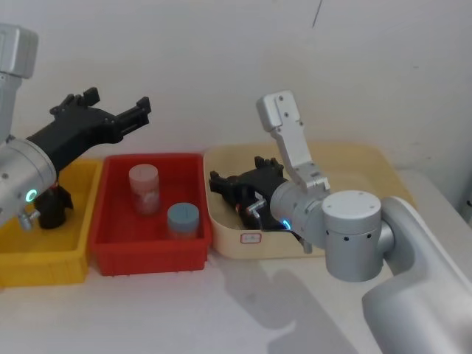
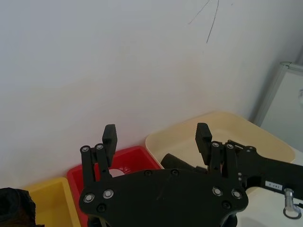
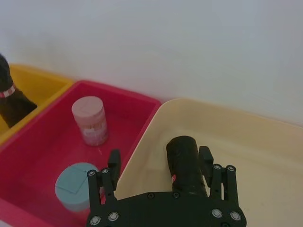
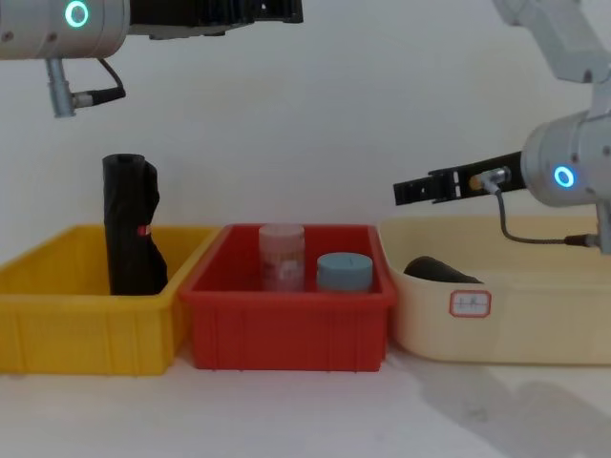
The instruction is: Pick up the garbage bag with the one hand and transfer it to the other hand.
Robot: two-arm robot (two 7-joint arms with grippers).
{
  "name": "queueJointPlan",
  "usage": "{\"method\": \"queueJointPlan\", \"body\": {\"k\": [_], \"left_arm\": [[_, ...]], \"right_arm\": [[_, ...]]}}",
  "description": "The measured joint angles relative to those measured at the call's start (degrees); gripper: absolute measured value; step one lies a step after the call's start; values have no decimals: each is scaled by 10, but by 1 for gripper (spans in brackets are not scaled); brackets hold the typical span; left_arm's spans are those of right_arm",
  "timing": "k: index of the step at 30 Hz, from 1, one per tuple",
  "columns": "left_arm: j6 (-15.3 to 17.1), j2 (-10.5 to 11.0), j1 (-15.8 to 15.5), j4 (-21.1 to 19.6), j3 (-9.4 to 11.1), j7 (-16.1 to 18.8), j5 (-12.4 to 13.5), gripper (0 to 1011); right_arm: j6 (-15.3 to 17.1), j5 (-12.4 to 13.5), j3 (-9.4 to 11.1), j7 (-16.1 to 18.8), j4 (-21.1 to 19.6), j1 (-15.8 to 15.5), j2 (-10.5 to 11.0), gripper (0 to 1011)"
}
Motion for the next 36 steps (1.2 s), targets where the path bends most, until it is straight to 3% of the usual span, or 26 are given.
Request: {"method": "queueJointPlan", "body": {"k": [14, 36], "left_arm": [[0, 0, 0, 0, 0, 0, 0, 1001], [0, 0, 0, 0, 0, 0, 0, 1001]], "right_arm": [[8, -43, -49, 11, 2, 5, 17, 1000], [76, -38, -67, 61, -29, 6, 17, 1000]]}}
